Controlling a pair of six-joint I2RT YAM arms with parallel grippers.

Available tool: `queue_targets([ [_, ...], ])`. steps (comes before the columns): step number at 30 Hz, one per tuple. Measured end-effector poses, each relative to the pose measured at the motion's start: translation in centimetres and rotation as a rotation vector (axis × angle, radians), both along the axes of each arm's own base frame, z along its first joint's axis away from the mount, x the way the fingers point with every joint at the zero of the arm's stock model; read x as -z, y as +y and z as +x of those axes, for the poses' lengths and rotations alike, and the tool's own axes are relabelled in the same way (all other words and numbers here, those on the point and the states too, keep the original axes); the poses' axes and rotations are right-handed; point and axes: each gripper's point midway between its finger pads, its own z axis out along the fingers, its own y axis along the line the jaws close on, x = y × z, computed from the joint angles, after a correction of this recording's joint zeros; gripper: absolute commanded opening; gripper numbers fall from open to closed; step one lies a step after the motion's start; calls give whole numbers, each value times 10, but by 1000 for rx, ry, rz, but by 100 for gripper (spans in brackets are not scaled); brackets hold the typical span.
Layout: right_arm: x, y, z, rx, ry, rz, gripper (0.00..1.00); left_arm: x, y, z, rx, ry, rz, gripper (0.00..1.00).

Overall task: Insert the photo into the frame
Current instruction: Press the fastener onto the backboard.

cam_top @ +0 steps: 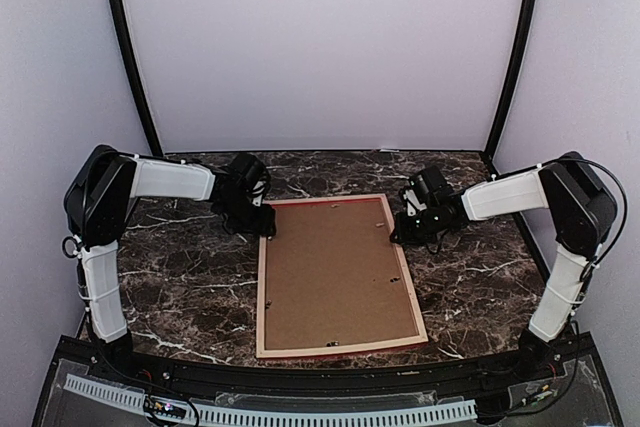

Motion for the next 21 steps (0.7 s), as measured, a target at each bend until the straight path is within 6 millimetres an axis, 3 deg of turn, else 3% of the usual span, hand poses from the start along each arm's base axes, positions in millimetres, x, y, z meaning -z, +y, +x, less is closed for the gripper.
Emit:
queue_targets([
  [6, 0, 0, 0, -1, -1, 2, 4, 0, -2, -1, 2, 1, -3, 42],
  [21, 0, 1, 0, -2, 0, 2, 3, 0, -3, -6, 3, 16, -22, 29],
])
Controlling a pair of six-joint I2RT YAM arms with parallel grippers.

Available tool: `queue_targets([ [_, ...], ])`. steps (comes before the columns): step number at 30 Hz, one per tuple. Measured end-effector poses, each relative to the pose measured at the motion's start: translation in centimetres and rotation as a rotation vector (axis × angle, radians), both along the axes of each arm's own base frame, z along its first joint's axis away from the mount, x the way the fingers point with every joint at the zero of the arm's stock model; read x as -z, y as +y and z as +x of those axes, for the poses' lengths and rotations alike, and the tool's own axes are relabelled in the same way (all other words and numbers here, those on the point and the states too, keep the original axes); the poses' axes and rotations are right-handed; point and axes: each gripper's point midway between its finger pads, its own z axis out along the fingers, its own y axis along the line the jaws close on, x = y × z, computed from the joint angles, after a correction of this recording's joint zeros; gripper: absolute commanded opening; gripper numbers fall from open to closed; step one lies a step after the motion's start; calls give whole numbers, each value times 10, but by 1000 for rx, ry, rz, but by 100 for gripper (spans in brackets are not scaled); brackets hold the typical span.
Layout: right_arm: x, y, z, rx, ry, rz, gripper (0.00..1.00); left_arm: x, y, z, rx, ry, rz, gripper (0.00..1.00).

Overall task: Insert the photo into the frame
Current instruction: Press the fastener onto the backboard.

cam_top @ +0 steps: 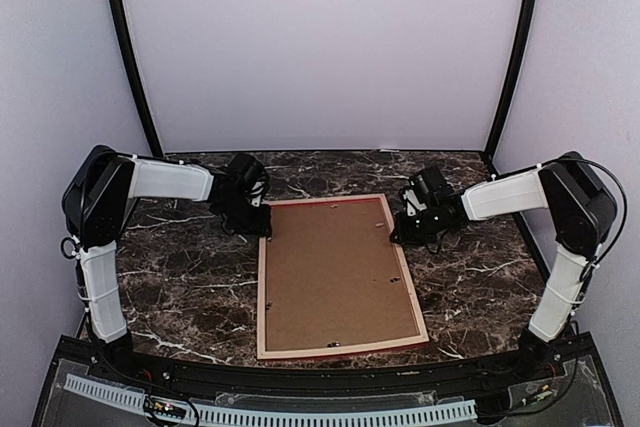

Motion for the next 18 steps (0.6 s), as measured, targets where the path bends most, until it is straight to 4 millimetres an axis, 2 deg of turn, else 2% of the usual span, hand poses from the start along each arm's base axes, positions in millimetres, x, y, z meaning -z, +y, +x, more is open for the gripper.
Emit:
queue_targets([
  [12, 0, 0, 0, -3, 4, -3, 3, 0, 1, -1, -1, 24, -30, 22],
  [15, 0, 1, 0, -4, 4, -2, 3, 0, 2, -2, -1, 35, -42, 24],
  [18, 0, 1, 0, -5, 4, -1, 3, -1, 2, -3, 2, 47, -54, 30],
])
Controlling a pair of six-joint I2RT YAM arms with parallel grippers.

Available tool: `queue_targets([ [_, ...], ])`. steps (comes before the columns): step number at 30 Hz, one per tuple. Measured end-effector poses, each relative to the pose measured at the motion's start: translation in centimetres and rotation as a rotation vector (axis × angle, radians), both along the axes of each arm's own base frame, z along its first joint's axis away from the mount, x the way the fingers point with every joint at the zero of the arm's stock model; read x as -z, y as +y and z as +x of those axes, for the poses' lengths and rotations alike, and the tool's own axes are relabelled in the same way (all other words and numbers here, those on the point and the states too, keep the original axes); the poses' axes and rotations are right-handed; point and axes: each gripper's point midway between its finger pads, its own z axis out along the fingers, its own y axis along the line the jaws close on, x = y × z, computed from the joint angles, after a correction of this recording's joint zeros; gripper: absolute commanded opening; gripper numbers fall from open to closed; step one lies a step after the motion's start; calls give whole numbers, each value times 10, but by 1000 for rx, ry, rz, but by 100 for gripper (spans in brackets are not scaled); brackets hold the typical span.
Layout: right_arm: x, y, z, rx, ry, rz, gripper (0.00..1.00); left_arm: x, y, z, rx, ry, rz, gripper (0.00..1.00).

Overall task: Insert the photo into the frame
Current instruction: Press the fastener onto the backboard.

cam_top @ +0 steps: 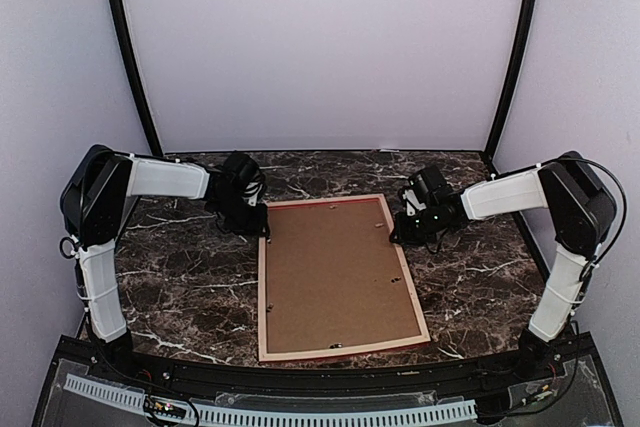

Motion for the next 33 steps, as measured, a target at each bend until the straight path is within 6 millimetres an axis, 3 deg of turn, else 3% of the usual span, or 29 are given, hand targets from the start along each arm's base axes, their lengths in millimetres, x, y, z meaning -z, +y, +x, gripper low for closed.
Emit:
queue_targets([
  [10, 0, 1, 0, -10, -3, 2, 3, 0, -4, -11, 57, 40, -26, 59],
  [15, 0, 1, 0, -10, -3, 2, 3, -10, -7, -14, 62, 31, -39, 76],
  [23, 0, 1, 0, -9, -3, 1, 1, -44, -4, -10, 48, -58, -54, 84],
  [33, 0, -2, 2, 11, -3, 0, 0, -37, 3, -42, 49, -46, -58, 91],
])
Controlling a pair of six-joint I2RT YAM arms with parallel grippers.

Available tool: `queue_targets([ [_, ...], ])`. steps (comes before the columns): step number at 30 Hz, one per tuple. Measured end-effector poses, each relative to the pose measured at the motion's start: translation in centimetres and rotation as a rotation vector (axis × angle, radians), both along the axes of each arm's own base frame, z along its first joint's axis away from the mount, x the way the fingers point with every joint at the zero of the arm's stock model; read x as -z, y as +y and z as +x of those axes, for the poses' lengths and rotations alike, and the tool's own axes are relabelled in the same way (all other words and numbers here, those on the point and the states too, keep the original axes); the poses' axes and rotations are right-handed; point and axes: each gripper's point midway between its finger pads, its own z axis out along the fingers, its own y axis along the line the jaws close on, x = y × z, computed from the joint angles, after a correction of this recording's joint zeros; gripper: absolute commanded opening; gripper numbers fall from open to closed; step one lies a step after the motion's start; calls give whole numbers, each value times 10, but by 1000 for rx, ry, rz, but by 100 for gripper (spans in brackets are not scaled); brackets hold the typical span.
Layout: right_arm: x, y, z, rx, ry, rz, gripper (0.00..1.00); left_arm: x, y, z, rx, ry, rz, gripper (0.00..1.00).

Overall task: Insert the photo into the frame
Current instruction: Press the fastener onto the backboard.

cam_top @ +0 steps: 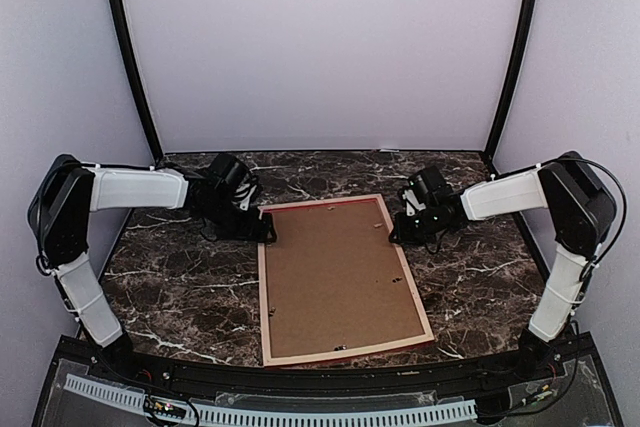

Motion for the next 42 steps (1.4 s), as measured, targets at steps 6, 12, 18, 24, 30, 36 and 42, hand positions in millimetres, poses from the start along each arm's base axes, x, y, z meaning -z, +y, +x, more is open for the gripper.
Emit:
queue_targets([
  [6, 0, -3, -1, 20, -6, 15, 0, 6, -24, -27, 75, -4, 38, 92],
  [12, 0, -13, -5, 55, -4, 20, 0, 10, -43, -51, 137, 6, 58, 97],
  [18, 0, -14, -6, 61, -3, 31, 0, 32, -35, -77, 135, 72, 100, 97],
  [24, 0, -14, -6, 63, -8, 43, 0, 36, -34, -110, 154, 102, 115, 97],
  [30, 1, -14, -7, 63, -14, 57, 0, 39, -39, -144, 197, 127, 132, 92],
  [36, 0, -13, -8, 59, -16, 65, 0, 41, -37, -153, 207, 137, 160, 76],
  [42, 0, -12, -8, 58, -15, 67, 0, 43, -31, -155, 210, 145, 188, 63],
])
